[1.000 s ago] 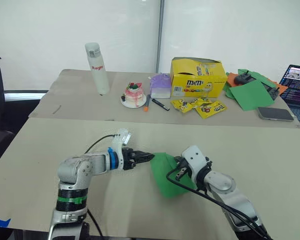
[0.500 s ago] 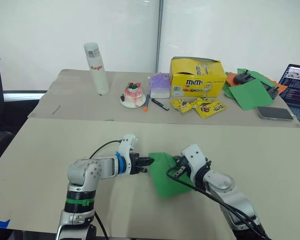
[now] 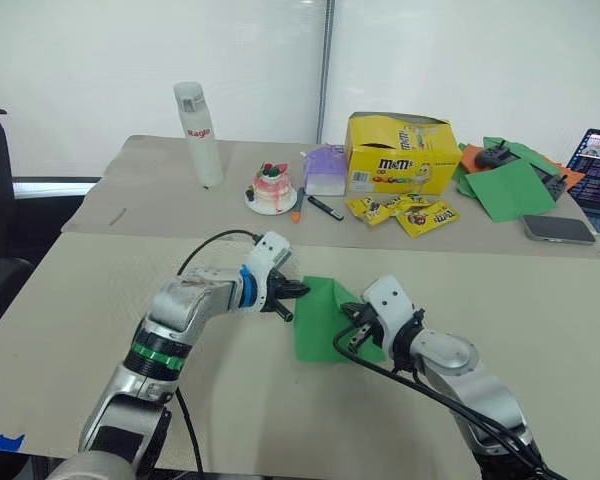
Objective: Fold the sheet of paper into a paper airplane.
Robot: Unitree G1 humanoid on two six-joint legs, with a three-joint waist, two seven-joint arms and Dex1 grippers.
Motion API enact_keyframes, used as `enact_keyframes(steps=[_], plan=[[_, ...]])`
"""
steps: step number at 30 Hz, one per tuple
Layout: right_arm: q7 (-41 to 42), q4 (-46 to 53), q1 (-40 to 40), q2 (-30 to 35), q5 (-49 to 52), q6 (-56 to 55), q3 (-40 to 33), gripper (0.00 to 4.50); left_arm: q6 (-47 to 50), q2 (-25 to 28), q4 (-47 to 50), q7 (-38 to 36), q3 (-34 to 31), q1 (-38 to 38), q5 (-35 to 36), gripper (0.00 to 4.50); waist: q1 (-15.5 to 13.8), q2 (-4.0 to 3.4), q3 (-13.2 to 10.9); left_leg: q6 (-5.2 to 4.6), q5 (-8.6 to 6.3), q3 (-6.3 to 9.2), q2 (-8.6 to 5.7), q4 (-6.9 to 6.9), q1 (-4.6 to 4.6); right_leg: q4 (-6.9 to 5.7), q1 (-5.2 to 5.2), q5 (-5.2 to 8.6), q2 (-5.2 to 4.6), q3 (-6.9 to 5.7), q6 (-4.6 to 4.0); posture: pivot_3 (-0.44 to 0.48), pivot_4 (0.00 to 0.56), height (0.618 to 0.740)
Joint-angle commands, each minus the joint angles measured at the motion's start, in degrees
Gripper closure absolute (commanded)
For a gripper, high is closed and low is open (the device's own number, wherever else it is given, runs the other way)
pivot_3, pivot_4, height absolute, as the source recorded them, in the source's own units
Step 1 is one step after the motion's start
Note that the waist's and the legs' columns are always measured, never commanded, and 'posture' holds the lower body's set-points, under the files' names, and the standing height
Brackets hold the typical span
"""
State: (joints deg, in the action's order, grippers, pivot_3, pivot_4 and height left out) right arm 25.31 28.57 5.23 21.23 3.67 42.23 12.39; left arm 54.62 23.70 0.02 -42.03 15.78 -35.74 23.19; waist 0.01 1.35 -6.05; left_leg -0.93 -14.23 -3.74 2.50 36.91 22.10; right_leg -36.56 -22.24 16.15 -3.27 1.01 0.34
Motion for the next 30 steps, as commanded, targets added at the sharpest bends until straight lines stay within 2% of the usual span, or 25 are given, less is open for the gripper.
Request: enact_keyframes(steps=[1,6,16,30], plan=[[-1.6,-0.3,-0.1,-1.3,0.4,-0.6,-0.9,4.5,-3.6,0.5,0.5,-3.1,3.0,-1.7,-2.1,4.48,0.0,0.0,0.0,0.0,0.0,0.0,0.0,0.0,0.01,0.0,-0.01,0.0,0.0,0.0,0.0,0.0,0.15,0.722],[-2.6,-2.5,-1.0,-4.5,2.9,-0.7,-3.8,4.5,-4.6,-1.4,0.7,-0.4,3.9,-1.0,-5.0,4.48,-0.1,0.0,0.0,-0.01,0.0,0.01,0.01,0.01,0.02,-0.02,-0.01,0.0,0.01,0.0,0.01,0.0,0.15,0.722],[-3.0,-5.3,-1.8,-5.2,4.1,-1.4,-4.8,4.5,-7.7,-1.2,6.0,0.8,11.3,1.1,-12.4,4.48,-0.1,-0.01,0.0,-0.01,0.01,0.03,0.02,0.01,0.0,-0.05,0.01,0.0,0.01,0.02,0.01,0.0,0.15,0.722],[-4.2,-5.4,-0.2,-6.6,6.1,-2.1,-8.3,4.5,-4.4,-2.9,5.4,-0.9,11.4,3.6,-11.2,4.48,0.0,-0.01,0.0,-0.02,0.01,0.03,0.02,0.01,0.0,-0.05,0.0,0.01,0.03,0.02,0.02,0.0,0.15,0.722]])
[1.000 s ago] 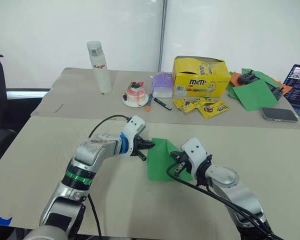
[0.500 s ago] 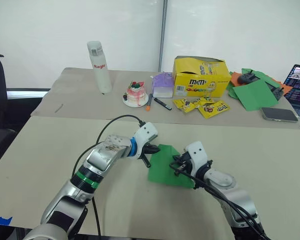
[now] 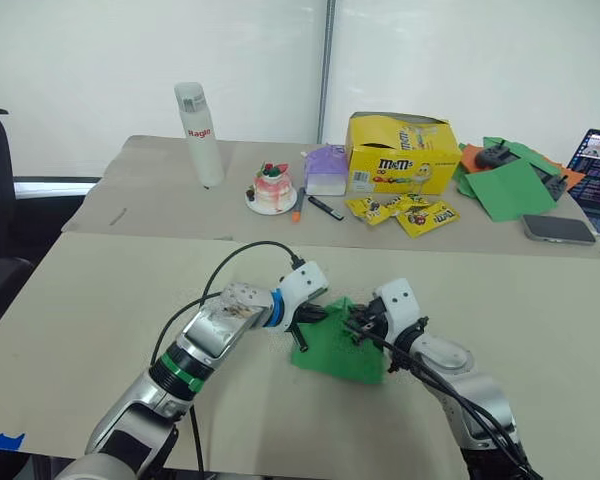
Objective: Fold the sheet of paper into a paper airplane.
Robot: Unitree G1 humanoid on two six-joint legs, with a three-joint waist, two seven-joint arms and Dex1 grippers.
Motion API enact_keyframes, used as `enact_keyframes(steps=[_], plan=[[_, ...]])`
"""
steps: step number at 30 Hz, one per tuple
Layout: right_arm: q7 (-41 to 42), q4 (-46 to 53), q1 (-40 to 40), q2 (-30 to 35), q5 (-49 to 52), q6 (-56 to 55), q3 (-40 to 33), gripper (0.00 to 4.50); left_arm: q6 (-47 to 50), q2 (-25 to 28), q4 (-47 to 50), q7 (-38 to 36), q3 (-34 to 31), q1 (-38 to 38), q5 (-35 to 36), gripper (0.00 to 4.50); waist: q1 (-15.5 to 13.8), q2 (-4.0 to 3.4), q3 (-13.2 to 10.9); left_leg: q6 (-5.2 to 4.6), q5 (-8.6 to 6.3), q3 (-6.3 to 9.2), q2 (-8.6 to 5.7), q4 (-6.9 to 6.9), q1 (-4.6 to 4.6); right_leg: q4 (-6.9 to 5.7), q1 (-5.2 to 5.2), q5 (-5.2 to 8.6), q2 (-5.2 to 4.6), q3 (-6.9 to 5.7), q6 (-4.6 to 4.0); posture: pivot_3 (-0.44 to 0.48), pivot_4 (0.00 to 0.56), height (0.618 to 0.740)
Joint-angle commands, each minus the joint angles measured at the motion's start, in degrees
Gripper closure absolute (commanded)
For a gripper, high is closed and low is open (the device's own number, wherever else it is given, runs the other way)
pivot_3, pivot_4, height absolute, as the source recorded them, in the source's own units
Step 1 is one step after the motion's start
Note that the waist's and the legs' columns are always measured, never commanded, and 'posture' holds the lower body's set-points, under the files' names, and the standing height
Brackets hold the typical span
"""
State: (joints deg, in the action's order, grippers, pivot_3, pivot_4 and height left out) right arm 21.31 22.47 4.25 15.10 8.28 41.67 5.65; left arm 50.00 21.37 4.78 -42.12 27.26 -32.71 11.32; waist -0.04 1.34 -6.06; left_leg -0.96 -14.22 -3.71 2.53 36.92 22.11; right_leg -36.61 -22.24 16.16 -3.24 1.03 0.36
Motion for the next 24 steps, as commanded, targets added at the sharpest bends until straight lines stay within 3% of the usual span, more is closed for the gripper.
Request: enact_keyframes(steps=[1,13,18,22,24], plan=[[0.0,0.6,0.9,-0.6,1.6,-1.9,-1.7,4.5,0.2,-0.7,0.4,-1.0,0.1,0.7,0.6,4.48,0.0,0.0,0.0,0.0,0.0,0.0,0.0,0.0,0.0,0.0,0.0,0.0,0.0,0.0,0.0,0.0,0.15,0.722],[3.0,-2.6,2.9,2.2,0.8,-3.8,2.0,4.5,1.0,-0.5,0.3,-1.3,0.5,1.0,-0.1,4.48,0.0,0.0,0.0,0.0,0.0,0.0,-0.01,0.0,0.0,0.0,0.01,0.0,0.01,0.0,0.0,0.0,0.15,0.722],[3.1,-3.9,1.9,3.8,-0.4,-4.3,4.2,4.5,3.1,0.4,1.8,-1.9,-2.8,1.2,2.0,3.02,0.1,0.0,0.0,0.0,0.0,0.01,0.01,0.0,-0.01,0.0,0.01,0.0,0.01,0.0,0.0,0.0,0.15,0.722],[3.2,-4.3,1.4,4.2,-0.9,-4.7,4.9,4.5,7.3,-0.1,2.3,-4.5,-12.7,0.1,10.3,1.72,0.3,0.0,0.0,0.0,0.0,0.01,0.06,0.0,-0.02,-0.06,0.0,0.0,0.06,0.0,0.0,0.0,0.15,0.722],[3.2,-4.5,1.3,4.3,-1.0,-5.0,5.1,4.5,6.1,1.6,1.4,-6.6,-16.0,-0.9,12.2,1.72,0.4,0.0,0.0,-0.01,0.0,0.01,0.08,0.0,-0.03,-0.06,0.0,0.0,0.07,-0.01,0.0,0.0,0.15,0.722]])
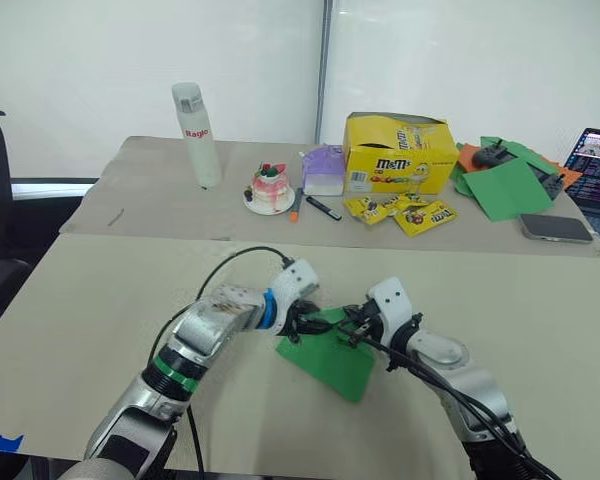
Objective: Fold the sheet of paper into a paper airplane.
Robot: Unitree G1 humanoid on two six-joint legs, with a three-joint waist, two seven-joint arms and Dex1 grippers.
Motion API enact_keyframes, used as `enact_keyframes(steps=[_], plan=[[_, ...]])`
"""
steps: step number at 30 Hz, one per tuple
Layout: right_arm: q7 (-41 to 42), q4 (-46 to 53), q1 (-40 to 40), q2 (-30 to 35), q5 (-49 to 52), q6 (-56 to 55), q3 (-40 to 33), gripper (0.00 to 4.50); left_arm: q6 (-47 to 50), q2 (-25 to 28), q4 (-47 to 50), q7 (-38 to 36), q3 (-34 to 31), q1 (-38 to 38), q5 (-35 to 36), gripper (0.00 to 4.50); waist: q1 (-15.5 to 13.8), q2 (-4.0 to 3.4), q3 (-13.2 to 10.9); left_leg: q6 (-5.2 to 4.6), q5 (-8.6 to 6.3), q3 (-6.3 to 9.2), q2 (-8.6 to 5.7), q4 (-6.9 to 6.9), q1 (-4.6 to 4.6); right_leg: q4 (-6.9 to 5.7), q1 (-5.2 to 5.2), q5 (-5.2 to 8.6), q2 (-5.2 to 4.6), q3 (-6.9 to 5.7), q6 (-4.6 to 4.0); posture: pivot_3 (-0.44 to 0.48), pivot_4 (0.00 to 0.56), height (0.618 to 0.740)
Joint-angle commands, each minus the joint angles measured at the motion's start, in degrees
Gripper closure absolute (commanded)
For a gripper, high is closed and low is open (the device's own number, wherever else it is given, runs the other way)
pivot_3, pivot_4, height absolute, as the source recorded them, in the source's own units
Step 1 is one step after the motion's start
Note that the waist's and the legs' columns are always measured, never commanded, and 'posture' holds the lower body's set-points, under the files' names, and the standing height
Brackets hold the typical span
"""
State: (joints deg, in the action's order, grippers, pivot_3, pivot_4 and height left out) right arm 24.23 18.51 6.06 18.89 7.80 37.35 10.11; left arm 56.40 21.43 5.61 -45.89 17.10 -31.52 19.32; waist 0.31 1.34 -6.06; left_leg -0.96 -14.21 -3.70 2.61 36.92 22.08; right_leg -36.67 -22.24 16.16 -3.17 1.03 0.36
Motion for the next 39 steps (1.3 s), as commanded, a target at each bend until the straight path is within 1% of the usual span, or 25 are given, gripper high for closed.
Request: enact_keyframes(steps=[1,2,5,7,9,11,15,22,26,31,36,39], plan=[[0.4,-0.6,-0.6,0.6,-0.6,-0.8,0.8,4.5,-1.5,2.9,0.0,-4.0,-6.3,-2.5,4.2,1.72,0.1,0.0,0.0,0.0,0.0,0.0,0.0,0.0,0.0,0.0,0.0,0.0,0.0,0.0,0.0,0.0,0.15,0.722],[0.4,-0.7,-0.6,0.6,-0.7,-0.9,0.8,4.5,-2.8,3.9,-0.5,-4.8,-6.3,-2.7,3.9,2.22,0.1,0.0,0.0,0.0,0.0,0.0,0.0,0.0,-0.01,0.0,0.0,0.0,0.01,0.0,0.0,0.0,0.15,0.722],[0.4,-0.9,-0.7,0.6,-0.9,-1.2,1.0,4.5,-4.6,3.0,-2.8,-4.7,-6.2,-3.7,3.8,3.21,-0.1,-0.01,0.0,0.0,0.0,0.0,-0.03,0.0,-0.04,0.02,0.04,0.0,-0.01,0.0,0.0,0.0,0.15,0.722],[0.4,-0.9,-0.7,0.4,-1.0,-1.2,1.3,4.5,-7.8,2.3,-3.9,-5.0,-3.5,-3.4,1.8,3.88,-0.2,0.0,0.0,0.0,0.0,0.0,-0.06,0.02,-0.02,0.03,0.06,0.0,-0.06,0.01,0.0,0.0,0.15,0.722],[0.4,-0.7,-0.6,0.3,-1.1,-1.1,1.4,4.5,-10.6,0.7,-5.2,-4.8,-1.5,-2.3,0.4,4.45,-0.2,0.0,0.0,0.0,0.0,0.0,-0.08,0.03,-0.02,0.03,0.07,0.0,-0.07,0.02,0.0,0.0,0.15,0.722],[0.3,-0.5,-0.5,0.2,-1.1,-0.9,1.3,4.5,-13.4,-1.0,-6.7,-5.4,-0.6,-0.5,0.3,4.45,-0.1,-0.01,0.0,0.0,0.0,-0.01,-0.08,0.03,-0.01,0.02,0.06,0.0,-0.05,0.04,0.0,0.0,0.15,0.722],[0.4,0.1,-0.4,0.7,-1.4,-0.6,1.4,4.5,-17.3,-0.1,-8.9,-7.6,2.9,3.0,-2.0,4.45,0.3,-0.02,0.0,0.0,0.0,-0.01,-0.02,0.01,-0.01,0.02,0.03,0.0,0.03,0.07,-0.01,0.0,0.15,0.722],[1.5,2.7,1.2,-0.4,0.2,-1.3,1.5,4.5,-21.7,-0.1,-13.2,-6.5,3.5,5.4,-4.7,4.45,0.0,-0.02,0.0,-0.01,0.01,-0.01,-0.02,0.03,-0.03,0.0,0.06,0.0,-0.02,0.05,-0.02,0.0,0.15,0.722],[2.1,1.6,2.9,0.0,-1.7,-1.4,4.5,4.5,-22.2,-0.8,-14.1,-6.4,3.0,4.7,-4.5,4.45,0.1,-0.02,0.0,-0.02,0.01,0.0,-0.01,0.02,-0.04,-0.01,0.06,0.0,-0.01,0.05,-0.02,0.0,0.15,0.722],[-0.4,-0.8,2.7,-0.6,-3.4,-1.1,4.4,4.5,-21.9,-1.2,-14.6,-6.0,2.9,4.6,-4.7,4.45,-0.2,-0.02,0.0,-0.02,0.01,0.0,-0.03,0.04,-0.01,-0.01,0.05,0.0,-0.03,0.03,-0.02,0.0,0.15,0.722],[-3.6,-2.2,2.2,0.0,-4.7,0.1,1.2,4.5,-21.1,-1.2,-14.0,-5.8,3.0,5.9,-4.8,4.45,-0.2,-0.03,0.0,-0.02,0.02,0.0,-0.02,0.04,-0.06,-0.04,0.08,0.0,-0.03,0.03,-0.02,0.0,0.15,0.722],[-3.2,-2.5,1.9,1.1,-4.2,-0.3,-1.1,4.5,-21.2,-1.2,-13.8,-5.7,3.1,6.3,-4.9,4.45,-0.3,-0.02,0.0,-0.03,0.02,0.0,-0.03,0.04,-0.06,-0.03,0.1,0.0,-0.04,0.04,-0.02,0.0,0.15,0.722]])
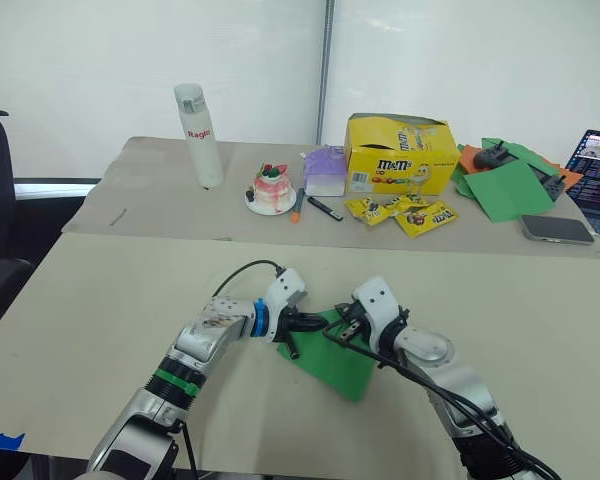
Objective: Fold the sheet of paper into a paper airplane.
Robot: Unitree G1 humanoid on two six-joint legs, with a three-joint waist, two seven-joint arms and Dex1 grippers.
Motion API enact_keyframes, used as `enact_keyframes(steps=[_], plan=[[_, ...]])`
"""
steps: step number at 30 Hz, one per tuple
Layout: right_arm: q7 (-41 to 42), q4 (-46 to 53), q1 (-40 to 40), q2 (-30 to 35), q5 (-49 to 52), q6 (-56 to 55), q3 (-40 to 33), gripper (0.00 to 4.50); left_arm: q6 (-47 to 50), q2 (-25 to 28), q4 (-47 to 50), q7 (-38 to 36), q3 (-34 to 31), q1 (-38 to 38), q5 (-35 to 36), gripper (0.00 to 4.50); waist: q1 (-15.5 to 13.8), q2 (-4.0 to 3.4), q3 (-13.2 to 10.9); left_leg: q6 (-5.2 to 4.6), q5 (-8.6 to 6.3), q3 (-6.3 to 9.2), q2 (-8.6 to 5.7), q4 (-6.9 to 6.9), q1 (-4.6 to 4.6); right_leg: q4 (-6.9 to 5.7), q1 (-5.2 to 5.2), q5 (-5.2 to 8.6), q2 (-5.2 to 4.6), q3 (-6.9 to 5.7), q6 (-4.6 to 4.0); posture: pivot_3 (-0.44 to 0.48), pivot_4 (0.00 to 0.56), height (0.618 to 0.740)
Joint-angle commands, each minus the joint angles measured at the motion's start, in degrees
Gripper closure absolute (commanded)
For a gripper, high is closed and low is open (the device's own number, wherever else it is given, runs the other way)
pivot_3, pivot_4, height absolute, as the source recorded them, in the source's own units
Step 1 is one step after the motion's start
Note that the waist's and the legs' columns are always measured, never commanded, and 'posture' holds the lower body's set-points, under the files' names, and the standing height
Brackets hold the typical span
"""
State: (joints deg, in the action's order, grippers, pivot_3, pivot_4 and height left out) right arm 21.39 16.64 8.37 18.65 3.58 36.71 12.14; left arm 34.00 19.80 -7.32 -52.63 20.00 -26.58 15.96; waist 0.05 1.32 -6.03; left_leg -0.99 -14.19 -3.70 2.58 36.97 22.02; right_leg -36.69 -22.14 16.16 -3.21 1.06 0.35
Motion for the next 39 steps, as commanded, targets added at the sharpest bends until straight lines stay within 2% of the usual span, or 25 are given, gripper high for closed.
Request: enact_keyframes(steps=[1,4,9,16,22,25,30,33,36,39], plan=[[0.5,-0.3,-0.2,1.7,0.5,-1.1,-3.5,4.5,1.2,0.1,-1.1,1.4,-0.3,1.3,-1.2,4.45,0.0,0.0,0.0,0.0,0.0,0.0,0.0,0.0,0.0,0.0,0.0,0.0,0.0,0.0,0.0,0.0,0.15,0.722],[2.6,1.6,0.6,0.8,2.6,-3.9,-4.1,4.5,1.2,-0.7,-1.6,2.0,-1.4,1.0,-0.7,4.45,0.1,0.0,0.0,0.0,0.0,0.0,0.01,0.0,0.0,0.0,-0.01,0.0,0.02,0.0,0.0,0.0,0.15,0.722],[4.7,4.1,1.3,-1.2,3.4,-2.6,-0.3,4.5,2.0,-0.9,-1.6,2.1,-2.8,0.5,-0.4,4.45,0.3,0.0,0.0,0.0,0.0,0.01,0.04,-0.01,0.01,-0.01,-0.03,0.0,0.07,0.0,0.0,0.0,0.15,0.722],[3.1,2.8,1.2,-2.1,2.6,3.9,2.8,4.5,7.2,2.2,2.9,2.4,-8.0,2.3,3.1,4.45,0.6,-0.01,0.0,0.0,0.0,0.02,0.07,-0.02,0.05,-0.01,-0.08,0.0,0.05,0.0,0.0,0.0,0.15,0.722],[2.2,1.8,1.9,-3.0,1.9,5.0,3.7,4.5,8.3,4.8,0.3,3.5,-10.6,2.0,2.7,4.45,0.6,0.0,0.0,0.0,0.0,0.01,0.08,-0.03,0.0,-0.02,-0.06,0.0,0.05,-0.01,-0.01,0.0,0.15,0.722],[2.1,1.7,2.1,-2.8,1.9,5.3,3.6,4.5,8.1,6.1,0.7,3.4,-9.8,2.0,1.5,4.45,0.6,0.0,0.0,0.0,0.0,0.01,0.08,-0.03,0.0,-0.02,-0.06,0.0,0.05,-0.01,-0.01,0.0,0.15,0.722],[2.1,1.5,2.2,-2.6,2.0,5.1,3.5,4.5,3.5,2.3,0.8,3.2,-11.6,-0.4,4.0,4.45,0.5,0.0,0.0,0.0,0.0,0.01,0.09,-0.03,0.01,-0.02,-0.06,0.0,0.04,-0.01,-0.01,0.0,0.15,0.722],[1.9,1.7,2.2,-2.3,1.7,4.6,3.4,4.5,-3.7,2.3,-0.3,1.4,-5.5,-1.3,-1.9,4.45,0.3,0.01,0.0,0.0,0.0,0.01,0.04,-0.02,0.06,0.0,-0.07,0.0,0.0,-0.04,-0.01,0.0,0.15,0.722],[1.5,2.5,1.7,-1.8,1.5,4.5,2.5,4.5,-4.9,0.0,-1.4,0.0,-4.0,-1.4,-1.4,4.45,0.3,-0.01,0.0,0.0,0.0,-0.01,0.01,-0.03,0.06,0.03,-0.07,0.0,-0.01,-0.01,-0.01,0.0,0.15,0.722],[1.0,3.5,1.3,-1.6,1.5,4.8,1.5,4.5,-6.9,-0.1,-2.0,-1.9,-1.4,-1.5,-3.1,4.45,0.3,0.0,0.0,0.0,0.0,-0.01,0.01,-0.03,0.1,0.04,-0.09,0.0,-0.01,-0.03,-0.01,0.0,0.15,0.722]])
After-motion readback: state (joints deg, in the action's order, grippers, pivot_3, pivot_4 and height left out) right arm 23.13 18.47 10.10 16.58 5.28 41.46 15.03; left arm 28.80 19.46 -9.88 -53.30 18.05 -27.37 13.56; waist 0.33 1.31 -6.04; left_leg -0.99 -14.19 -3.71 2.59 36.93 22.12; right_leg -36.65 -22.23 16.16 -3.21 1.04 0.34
